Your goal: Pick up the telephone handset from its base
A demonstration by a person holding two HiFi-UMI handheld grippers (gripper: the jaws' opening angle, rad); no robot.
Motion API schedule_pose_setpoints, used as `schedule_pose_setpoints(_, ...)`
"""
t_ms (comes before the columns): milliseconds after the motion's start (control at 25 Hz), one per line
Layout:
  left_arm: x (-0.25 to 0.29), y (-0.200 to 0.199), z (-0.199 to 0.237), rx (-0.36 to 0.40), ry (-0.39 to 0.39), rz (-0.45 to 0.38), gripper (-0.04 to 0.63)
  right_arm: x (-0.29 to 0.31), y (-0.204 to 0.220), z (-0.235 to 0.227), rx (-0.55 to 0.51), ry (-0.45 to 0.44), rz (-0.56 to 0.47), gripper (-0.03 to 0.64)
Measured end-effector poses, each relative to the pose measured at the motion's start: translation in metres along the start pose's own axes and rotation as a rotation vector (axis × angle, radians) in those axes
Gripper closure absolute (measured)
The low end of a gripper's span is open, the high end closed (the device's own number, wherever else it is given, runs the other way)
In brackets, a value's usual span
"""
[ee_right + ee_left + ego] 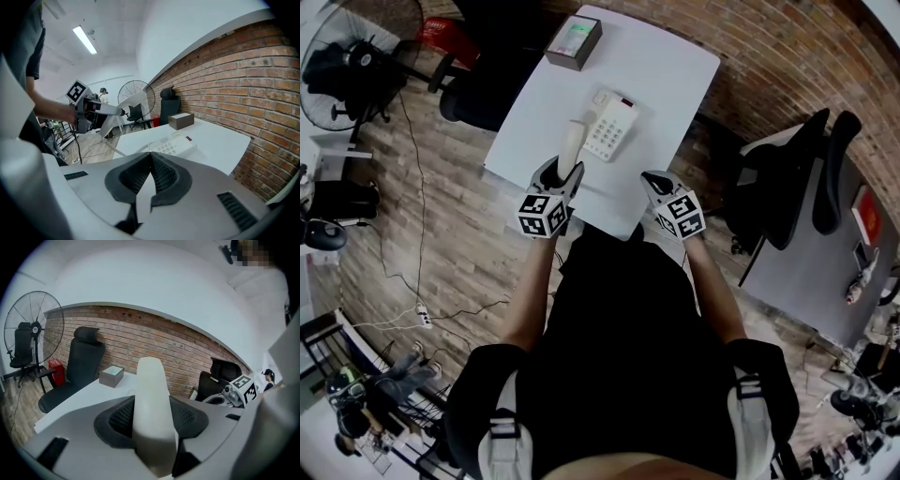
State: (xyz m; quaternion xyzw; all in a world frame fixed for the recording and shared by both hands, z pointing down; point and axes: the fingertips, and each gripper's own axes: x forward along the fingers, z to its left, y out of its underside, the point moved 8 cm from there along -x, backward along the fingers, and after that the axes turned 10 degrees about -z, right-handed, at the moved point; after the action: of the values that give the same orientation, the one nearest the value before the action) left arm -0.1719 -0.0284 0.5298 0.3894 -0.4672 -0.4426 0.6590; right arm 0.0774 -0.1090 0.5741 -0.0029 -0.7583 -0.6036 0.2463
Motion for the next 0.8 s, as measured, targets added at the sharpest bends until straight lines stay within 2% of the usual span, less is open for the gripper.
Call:
schedule_pose_setpoints(240,-0.01,0.001,-0.017,0.031,-0.019,-0.012,0.376,-0.006,0.003,-0.001,-0.014,-0.031,0.002,0.62)
schedule_pose_setpoints(800,-0.033,0.012,-0.038,0.033,-0.065,-0.021,0.376,-0.019,0.014,0.002,-0.034,-0.081,0.007,0.618)
